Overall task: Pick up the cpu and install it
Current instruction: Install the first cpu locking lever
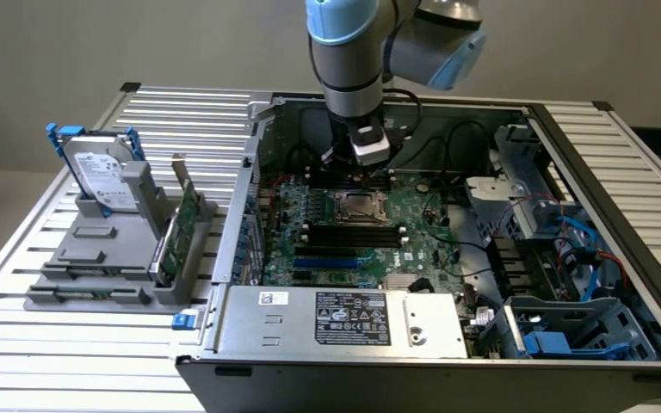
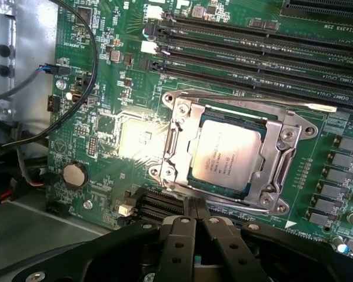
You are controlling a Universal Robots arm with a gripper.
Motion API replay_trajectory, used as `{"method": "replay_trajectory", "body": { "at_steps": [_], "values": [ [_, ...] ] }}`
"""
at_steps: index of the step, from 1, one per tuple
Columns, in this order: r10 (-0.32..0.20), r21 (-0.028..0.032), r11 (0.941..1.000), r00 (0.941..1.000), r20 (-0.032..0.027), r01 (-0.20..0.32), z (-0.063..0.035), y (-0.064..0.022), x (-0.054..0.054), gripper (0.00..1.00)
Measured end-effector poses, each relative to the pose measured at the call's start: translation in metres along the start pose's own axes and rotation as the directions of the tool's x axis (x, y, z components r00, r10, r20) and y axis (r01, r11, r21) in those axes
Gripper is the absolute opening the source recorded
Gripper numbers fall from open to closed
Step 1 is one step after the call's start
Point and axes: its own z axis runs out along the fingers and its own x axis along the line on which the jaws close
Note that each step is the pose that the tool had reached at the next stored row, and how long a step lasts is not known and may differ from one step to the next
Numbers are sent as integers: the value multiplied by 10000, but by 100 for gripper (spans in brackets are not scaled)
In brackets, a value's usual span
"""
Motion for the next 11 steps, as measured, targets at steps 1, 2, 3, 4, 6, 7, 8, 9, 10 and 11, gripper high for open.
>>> {"method": "replay_trajectory", "body": {
  "at_steps": [1, 2, 3, 4, 6, 7, 8, 9, 10, 11],
  "values": [
    [50, -12, 10000, 10000, -5, -50, 2, -1, 0, 11],
    [101, -23, 9999, 9999, -10, -101, 4, -3, 0, 11],
    [150, -34, 9999, 9999, -14, -150, 5, -4, 0, 11],
    [199, -46, 9998, 9998, -18, -199, 7, -6, 0, 11],
    [300, -68, 9995, 9995, -28, -301, 11, -10, 0, 11],
    [350, -80, 9994, 9994, -33, -351, 12, -12, 0, 11],
    [398, -91, 9992, 9992, -37, -398, 14, -13, 0, 11],
    [445, -103, 9990, 9990, -42, -445, 16, -15, 0, 11],
    [490, -112, 9987, 9988, -47, -490, 18, -17, 0, 11],
    [530, -121, 9985, 9986, -51, -531, 19, -19, 0, 11]
  ]
}}
